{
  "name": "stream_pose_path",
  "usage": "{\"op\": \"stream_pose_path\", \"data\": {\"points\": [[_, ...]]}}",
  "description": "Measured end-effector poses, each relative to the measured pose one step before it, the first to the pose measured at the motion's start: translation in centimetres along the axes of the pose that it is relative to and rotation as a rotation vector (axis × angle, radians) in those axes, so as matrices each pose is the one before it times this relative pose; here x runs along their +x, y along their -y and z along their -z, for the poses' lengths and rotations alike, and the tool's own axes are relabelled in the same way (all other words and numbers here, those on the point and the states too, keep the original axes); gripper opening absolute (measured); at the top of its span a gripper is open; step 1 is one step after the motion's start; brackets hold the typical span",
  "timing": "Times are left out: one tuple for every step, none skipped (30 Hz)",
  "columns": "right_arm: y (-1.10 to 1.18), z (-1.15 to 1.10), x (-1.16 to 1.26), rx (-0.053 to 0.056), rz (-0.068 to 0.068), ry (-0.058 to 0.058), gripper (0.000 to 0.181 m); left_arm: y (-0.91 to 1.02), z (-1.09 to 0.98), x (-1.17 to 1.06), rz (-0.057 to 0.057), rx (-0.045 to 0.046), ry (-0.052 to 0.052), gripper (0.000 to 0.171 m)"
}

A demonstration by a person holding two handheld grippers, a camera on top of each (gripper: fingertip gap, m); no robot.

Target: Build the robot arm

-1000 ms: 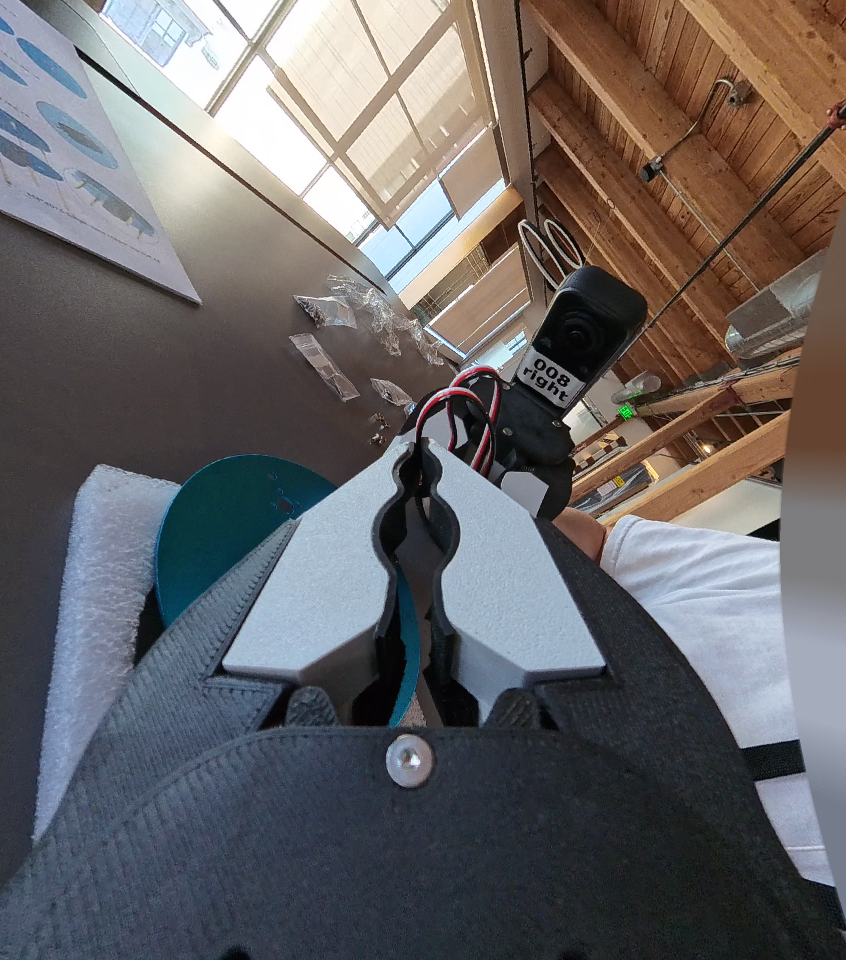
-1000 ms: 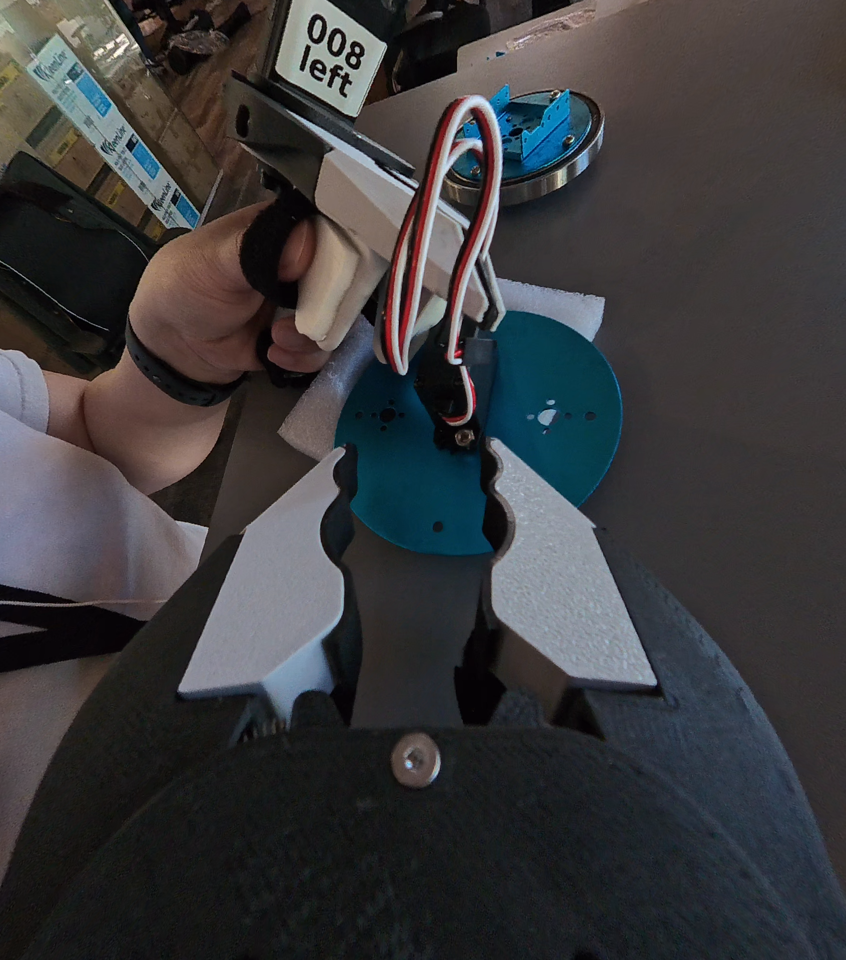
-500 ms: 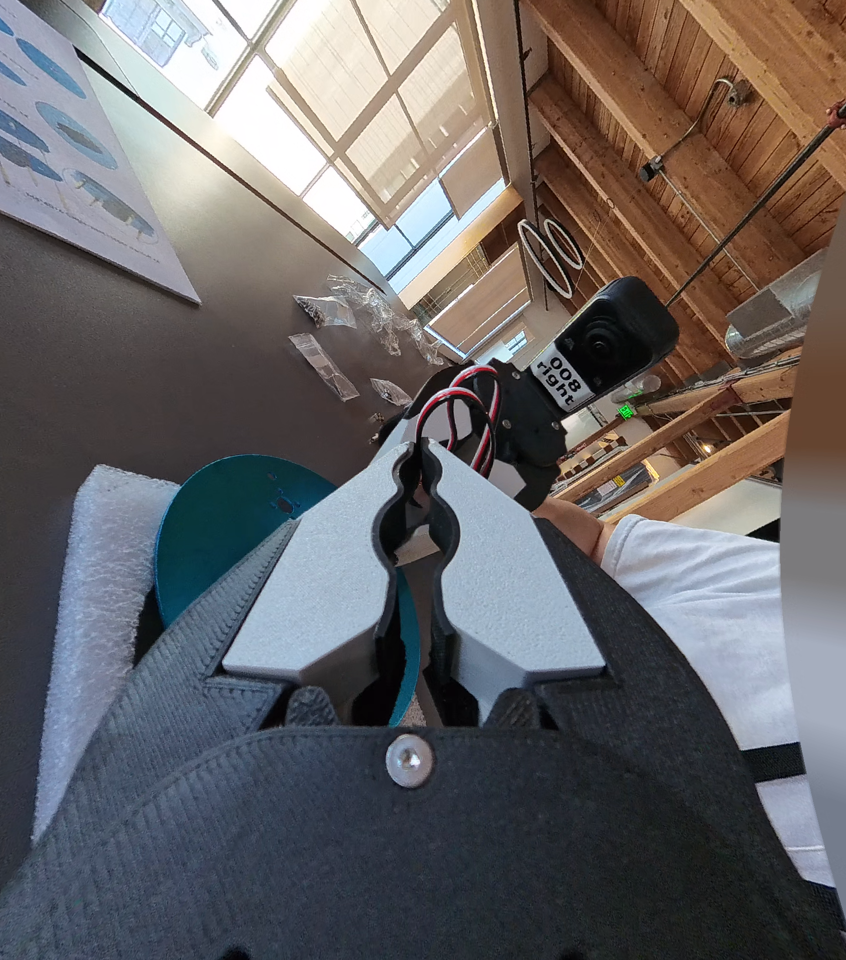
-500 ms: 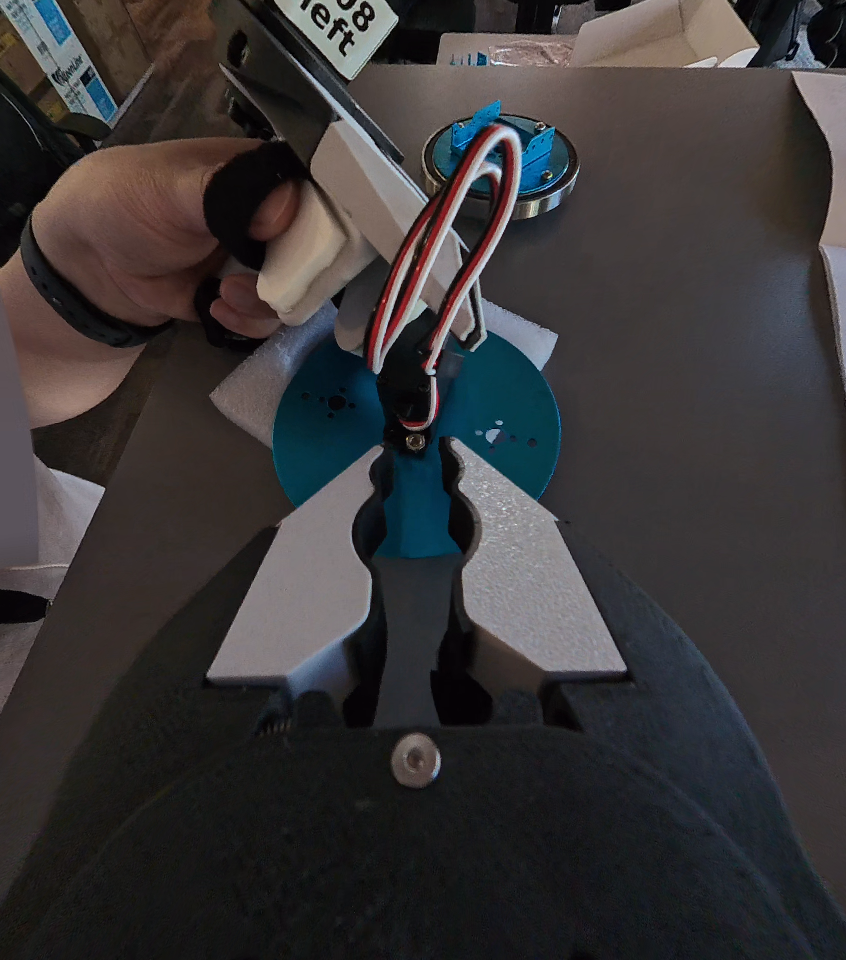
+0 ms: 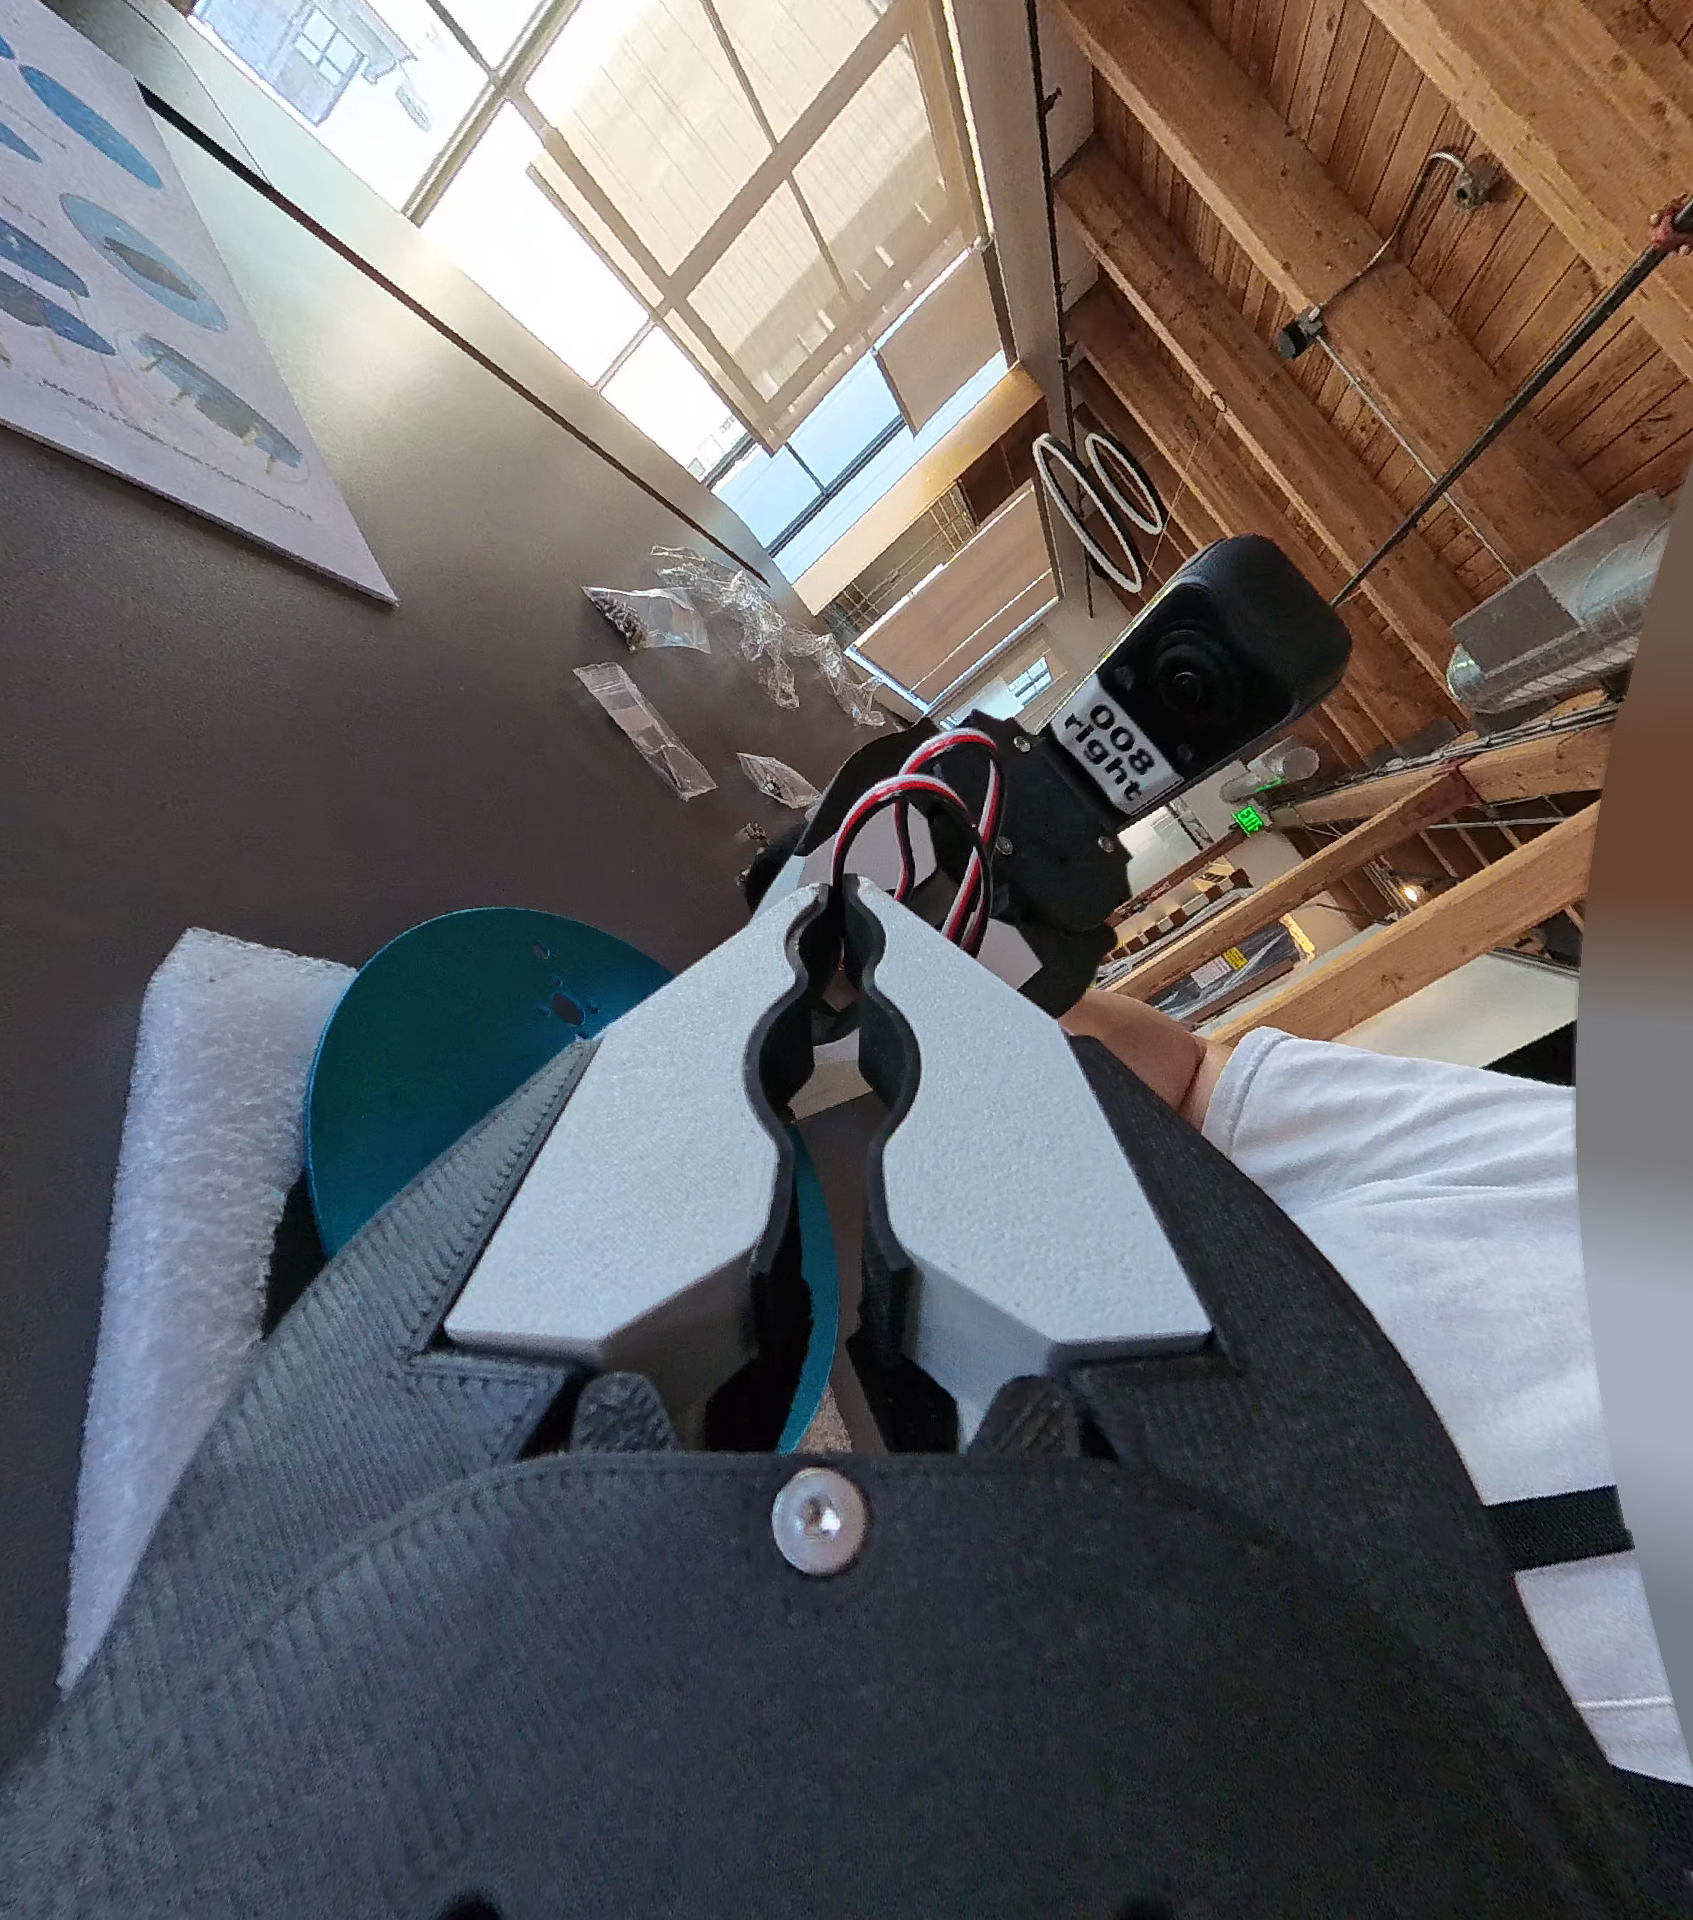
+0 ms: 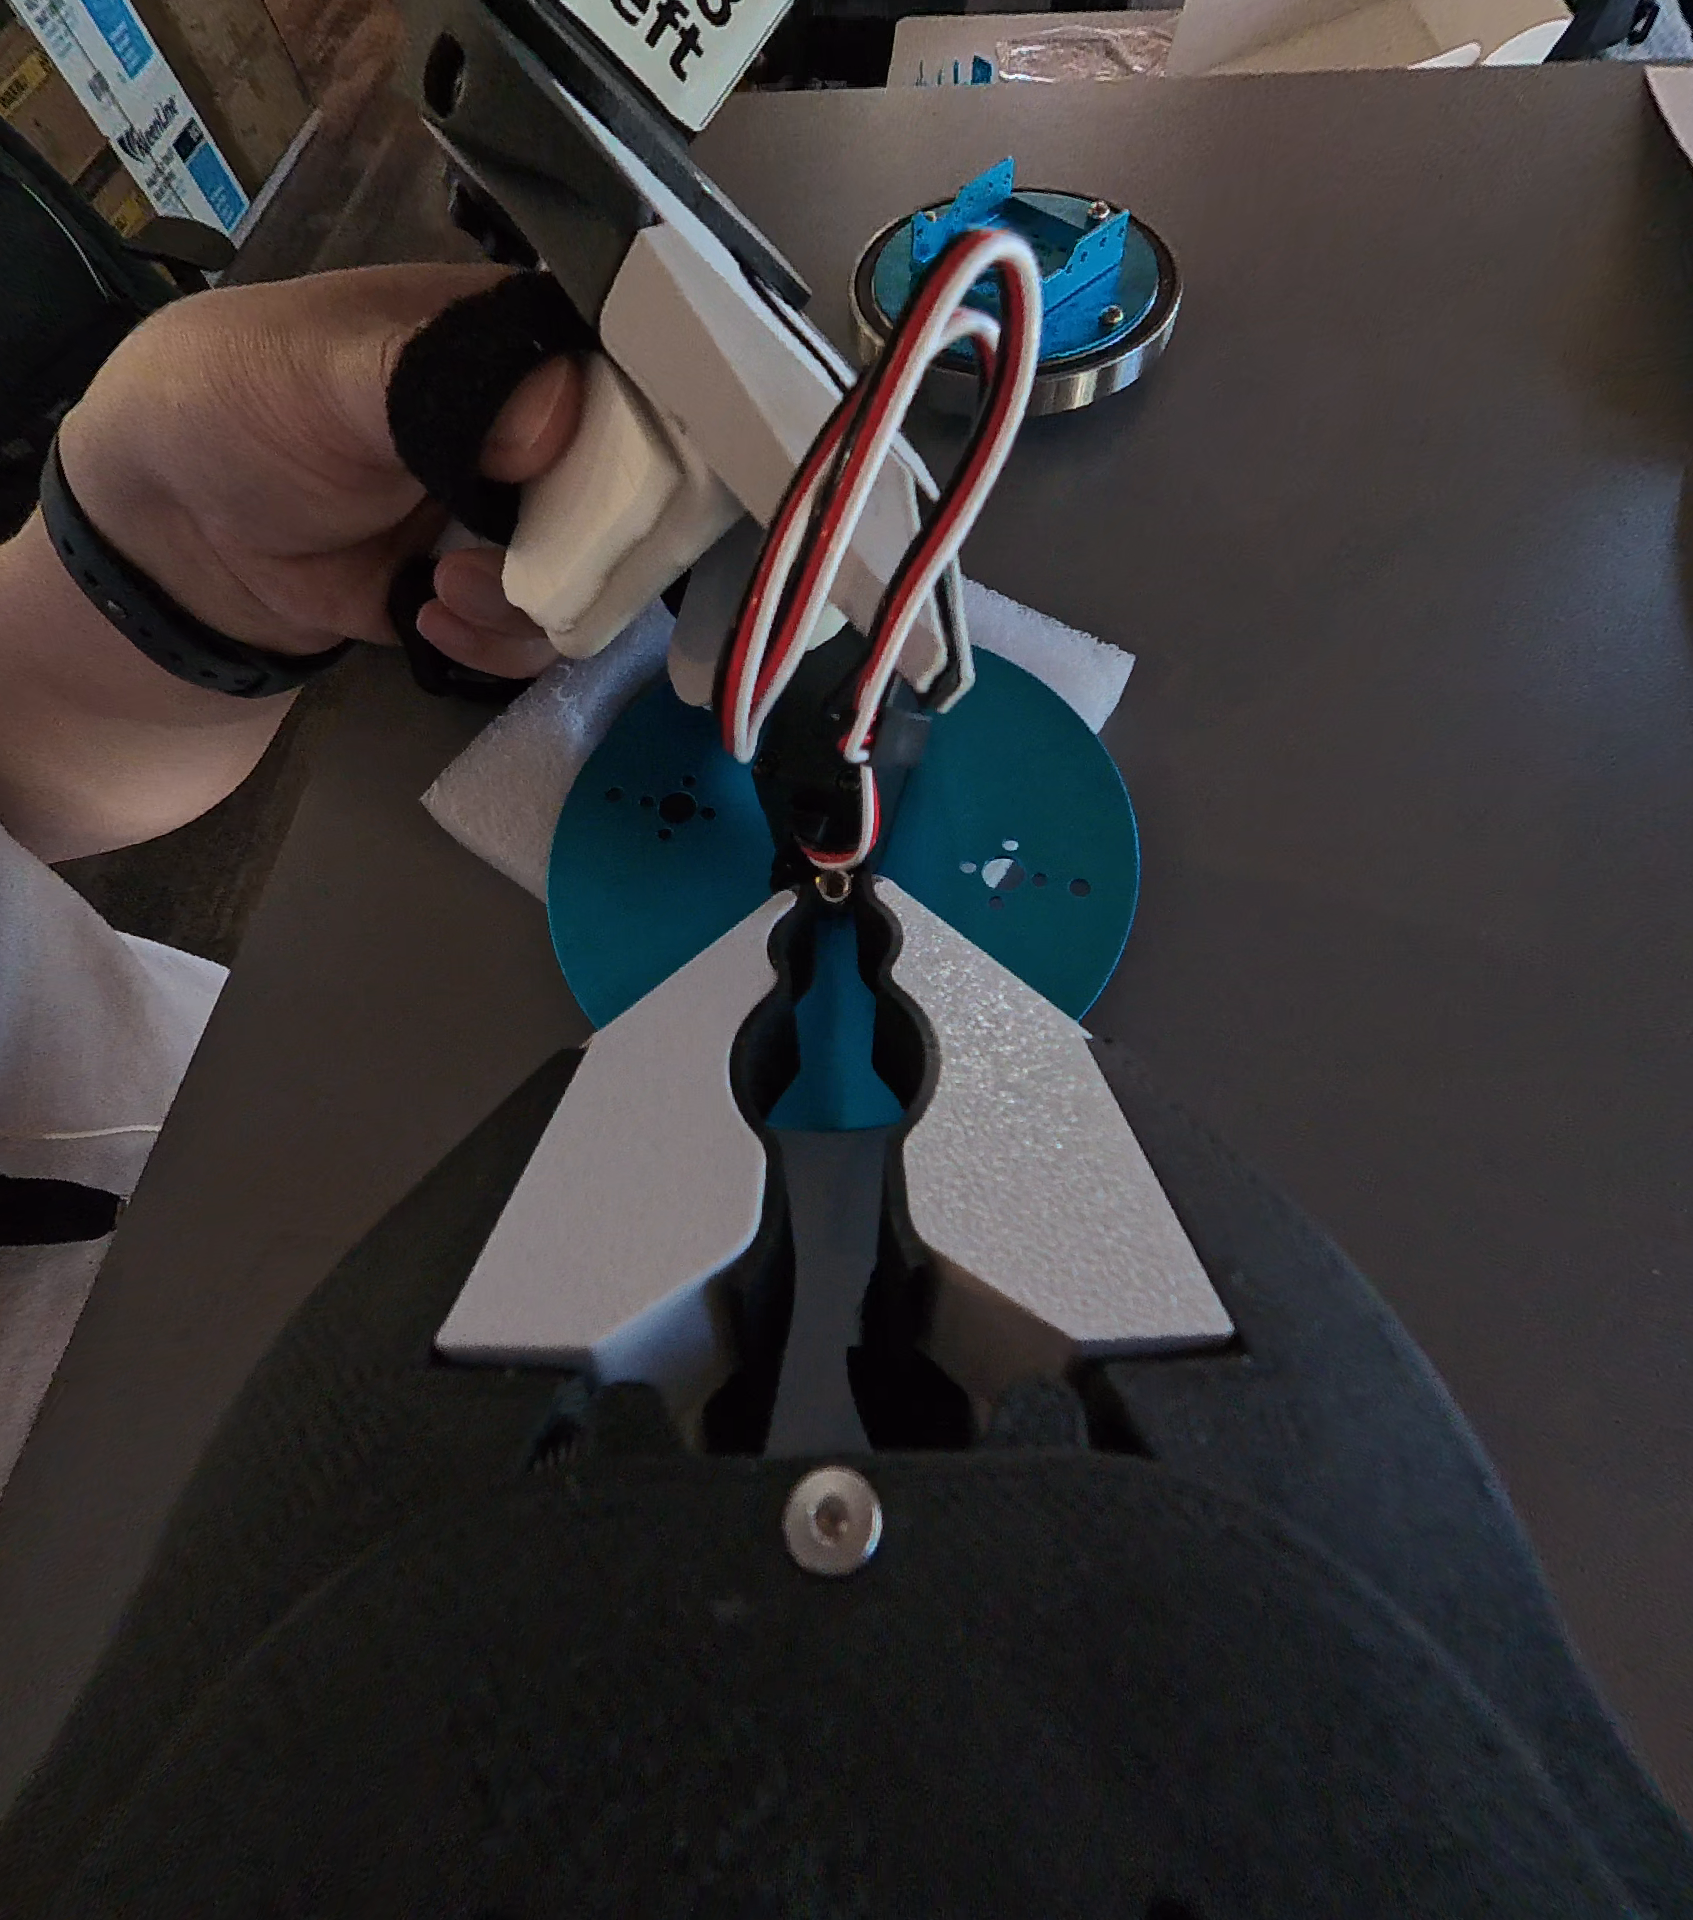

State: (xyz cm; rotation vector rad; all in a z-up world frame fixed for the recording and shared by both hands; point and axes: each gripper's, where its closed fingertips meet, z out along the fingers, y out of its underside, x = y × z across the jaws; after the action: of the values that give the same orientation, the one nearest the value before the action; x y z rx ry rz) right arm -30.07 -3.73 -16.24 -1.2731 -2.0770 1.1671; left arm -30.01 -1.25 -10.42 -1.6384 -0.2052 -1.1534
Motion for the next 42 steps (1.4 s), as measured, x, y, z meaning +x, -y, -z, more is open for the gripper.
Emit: {"op": "stream_pose_path", "data": {"points": [[0.032,0.021,0.023,-0.0064,0.0011,-0.0038,0.005,-0.005,-0.004,0.003,0.0003,-0.00064,-0.0004,0.0],[0.0,0.008,0.052,-0.0108,0.003,-0.0061,0.005,-0.001,-0.006,-0.001,-0.0001,-0.00037,-0.0002,0.0],[-0.013,-0.008,-0.032,-0.0133,0.0052,-0.003,0.006,-0.001,0.001,0.001,0.0001,-0.00011,-0.0001,0.0],[-0.027,0.006,-0.002,-0.0141,0.0061,-0.0066,0.006,-0.005,0.0,-0.005,0.0002,0.0001,-0.0001,0.0],[-0.034,0.007,0.058,-0.0125,0.0111,-0.0108,0.006,0.006,0.006,-0.003,0.0002,-0.00002,0.0,0.0],[-0.065,-0.005,0.03,-0.0134,0.0121,-0.0089,0.006,0.0,0.0,-0.004,0.0,0.0,0.0003,0.0],[-0.087,-0.023,-0.026,-0.0167,0.008,-0.0042,0.006,-0.005,0.009,0.002,0.0,-0.00005,0.0001,0.0],[-0.057,-0.018,-0.017,-0.0148,0.0026,-0.0031,0.006,0.003,0.004,-0.007,0.0004,0.00026,-0.0002,0.0],[-0.013,-0.024,0.008,-0.0103,0.0006,-0.0031,0.006,0.011,0.01,0.009,0.0006,0.00059,-0.0004,0.0],[-0.02,-0.02,-0.032,-0.0095,-0.0013,0.0013,0.006,-0.009,0.002,0.002,0.0005,-0.00016,-0.0004,0.0],[-0.015,0.003,0.007,-0.0081,-0.0019,0.0026,0.006,0.002,-0.001,0.004,0.0,0.00017,-0.0003,0.0],[-0.005,0.022,0.01,-0.0083,-0.0056,0.0044,0.006,-0.004,0.002,-0.006,-0.0005,-0.00028,0.0002,0.0],[0.015,0.007,-0.009,-0.0062,-0.0087,0.0064,0.006,0.0,-0.006,0.002,-0.0008,-0.00004,0.0003,0.0],[-0.019,-0.018,-0.019,-0.005,-0.0074,0.0061,0.006,0.007,0.0,0.002,-0.0002,0.0,0.0003,0.0],[0.022,-0.013,0.017,0.0009,-0.0063,0.0033,0.006,-0.008,0.007,-0.001,0.0001,0.00021,-0.0001,0.0],[0.008,-0.024,-0.001,0.003,-0.0051,0.0033,0.006,-0.005,-0.004,0.011,-0.0002,-0.00035,0.0,0.0],[0.061,0.008,-0.015,0.0065,-0.0071,0.0025,0.006,0.003,-0.001,-0.002,-0.0004,0.00018,-0.0001,0.0],[0.053,-0.002,0.007,0.0076,-0.0063,0.0017,0.006,-0.002,0.007,0.0,-0.0003,0.00018,0.0001,0.0],[0.029,-0.023,0.001,0.0073,-0.006,0.0018,0.006,-0.015,-0.008,-0.002,0.0,-0.00091,0.0002,0.0],[0.023,-0.028,-0.029,0.0076,-0.0063,0.0029,0.007,-0.003,-0.011,0.006,-0.0002,-0.00052,0.0001,0.0],[0.019,-0.006,-0.013,0.0075,-0.0054,0.0031,0.007,-0.002,0.001,0.001,0.0001,-0.00011,0.0,0.0],[-0.012,0.0,-0.017,0.0058,-0.0047,0.0038,0.007,-0.002,0.001,0.004,0.0003,-0.00014,-0.0001,0.0],[-0.021,0.009,0.011,0.0037,-0.0045,0.0025,0.008,-0.006,0.009,-0.004,-0.0004,-0.00013,0.0004,0.0],[0.0,0.009,0.01,0.003,-0.0051,0.0022,0.008,0.0,0.0,-0.007,-0.0003,0.00002,0.0003,0.0],[0.032,0.012,0.029,0.0043,-0.0027,0.0004,0.008,0.003,-0.002,0.0,0.0001,0.00025,0.0,0.0],[0.077,0.018,0.015,0.0081,0.0018,-0.0017,0.008,0.002,-0.001,0.008,0.0004,0.00012,-0.0004,0.0],[0.087,0.029,0.029,0.0088,0.0037,-0.003,0.008,-0.004,0.002,0.005,0.0002,-0.00028,-0.0002,0.0],[0.014,0.009,0.04,0.0014,0.003,-0.0037,0.01,-0.001,0.0,0.001,0.0,-0.00006,-0.0001,0.0],[-0.045,-0.011,0.021,-0.0033,0.0005,-0.0018,0.013,0.009,0.004,-0.001,0.0003,0.00018,-0.0002,0.0],[-0.06,0.001,-0.031,-0.0024,0.0011,0.002,0.014,-0.003,-0.001,-0.004,0.0002,0.00022,-0.0002,0.0],[-0.078,0.032,0.032,-0.0002,0.0005,-0.0028,0.014,0.004,0.001,0.005,-0.0003,-0.00019,0.0001,0.0],[-0.026,0.057,0.033,0.0055,0.0019,-0.004,0.014,-0.005,0.009,0.001,-0.0003,-0.00008,0.0001,0.0],[0.035,0.084,-0.028,0.0105,0.0029,0.0004,0.013,0.001,0.006,0.006,0.0,0.00034,-0.0001,0.0],[0.062,0.088,0.006,0.0092,0.0006,-0.0014,0.012,0.004,-0.002,-0.001,0.0,0.00031,0.0001,0.0],[0.049,0.05,0.045,0.0066,-0.0003,-0.0016,0.012,0.004,0.007,0.004,-0.0005,0.00009,0.0003,0.0],[0.053,0.036,0.025,0.0053,-0.0042,0.003,0.012,-0.002,0.001,-0.006,-0.0004,-0.00014,0.0002,0.0],[0.104,0.016,-0.042,0.0087,-0.008,0.0091,0.012,0.002,-0.007,0.0,0.0001,-0.00016,-0.0002,0.0],[0.075,0.004,-0.025,0.0086,-0.013,0.011,0.012,-0.001,0.0,0.009,0.0005,-0.00007,-0.0004,0.0],[0.033,-0.02,0.021,0.0067,-0.0136,0.0093,0.012,0.0,0.0,0.002,-0.0001,0.00001,-0.0002,0.0],[0.044,-0.014,0.04,0.0077,-0.013,0.0086,0.012,-0.003,0.008,-0.001,-0.0004,0.00008,0.0002,0.0],[0.034,-0.023,0.011,0.0076,-0.0161,0.0103,0.012,0.008,-0.001,0.003,-0.0003,0.00009,0.0002,0.0],[0.032,-0.029,0.0,0.0062,-0.0168,0.0108,0.012,0.002,-0.001,-0.003,-0.0002,0.00011,0.0001,0.0]]}}
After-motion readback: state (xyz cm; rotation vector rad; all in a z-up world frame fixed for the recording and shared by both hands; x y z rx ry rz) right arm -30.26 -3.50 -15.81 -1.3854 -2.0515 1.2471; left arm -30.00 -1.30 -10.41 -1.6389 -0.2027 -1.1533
